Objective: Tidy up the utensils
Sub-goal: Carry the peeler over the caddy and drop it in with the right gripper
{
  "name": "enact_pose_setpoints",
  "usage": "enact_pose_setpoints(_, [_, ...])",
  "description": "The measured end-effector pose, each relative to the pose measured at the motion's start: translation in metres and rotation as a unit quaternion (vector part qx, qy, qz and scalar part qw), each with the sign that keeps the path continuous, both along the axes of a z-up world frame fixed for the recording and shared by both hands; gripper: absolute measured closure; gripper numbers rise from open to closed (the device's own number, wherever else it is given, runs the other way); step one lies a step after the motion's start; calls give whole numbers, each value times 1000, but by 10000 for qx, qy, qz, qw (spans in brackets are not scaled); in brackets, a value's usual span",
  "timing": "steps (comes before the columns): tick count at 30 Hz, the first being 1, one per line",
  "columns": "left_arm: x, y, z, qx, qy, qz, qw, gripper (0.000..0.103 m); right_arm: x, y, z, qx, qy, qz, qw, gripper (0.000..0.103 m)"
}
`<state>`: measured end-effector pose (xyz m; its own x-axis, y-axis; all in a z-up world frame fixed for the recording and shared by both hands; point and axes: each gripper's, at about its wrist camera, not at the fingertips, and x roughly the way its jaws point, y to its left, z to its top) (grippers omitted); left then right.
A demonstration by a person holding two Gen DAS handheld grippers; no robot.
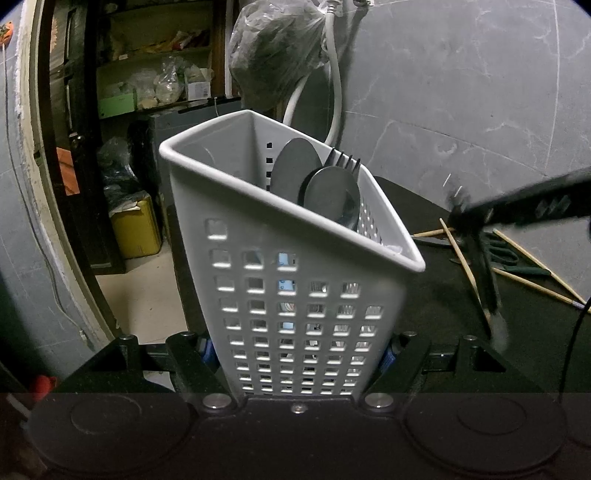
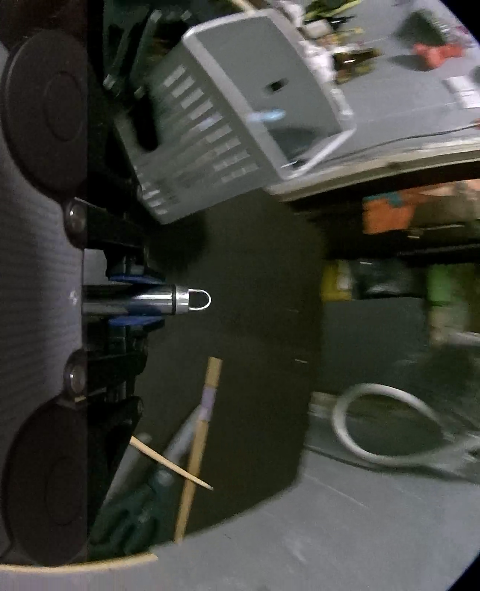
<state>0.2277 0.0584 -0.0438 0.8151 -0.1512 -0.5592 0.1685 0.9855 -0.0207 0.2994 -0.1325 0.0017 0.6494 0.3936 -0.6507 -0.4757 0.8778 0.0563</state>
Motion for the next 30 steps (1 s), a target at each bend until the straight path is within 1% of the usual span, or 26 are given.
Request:
enact_pose_setpoints(2, [0,0,0,15,-5,-11,10000,27,-12,-6,11,177,-383,-99,9991,83])
enact_pose_setpoints(5, [0,-1,0,40,-9,-30,10000,27,-31,-13,20,361,-911,-241,9949,83])
enact_pose_setpoints(6, [0,-1,0,52,-12,-37,10000,27,-35,-14,20,375,-989,-274,9940,83])
enact_pose_setpoints(8, [-1,-2,1,70,-11,-49,10000,27,-40,-15,18,424,-1056,-349,9929,83])
enact_pose_setpoints(10, [-1,-2,2,83,-12,-59,9999,27,-42,-14,14,453,-981,-398,9933,83])
enact_pose_setpoints(13, [0,-2,2,89,-11,-65,9999,27,-43,-14,10,415,-1073,-401,9926,83])
enact_pose_setpoints(19, [0,-2,2,81,-21,-61,9999,27,-46,-13,13,513,-1119,-453,9914,83])
enact_pose_setpoints(23, [0,-2,2,79,-19,-58,10000,27,-40,-7,30,513,-1248,-398,9901,83])
enact_pose_setpoints(27, [-1,-2,3,62,-27,-44,10000,27,-41,1,62,538,-1509,-259,9867,83])
enact_pose_setpoints(30, [-1,-2,2,46,-37,-33,10000,27,-45,8,90,733,-1753,-118,9817,83])
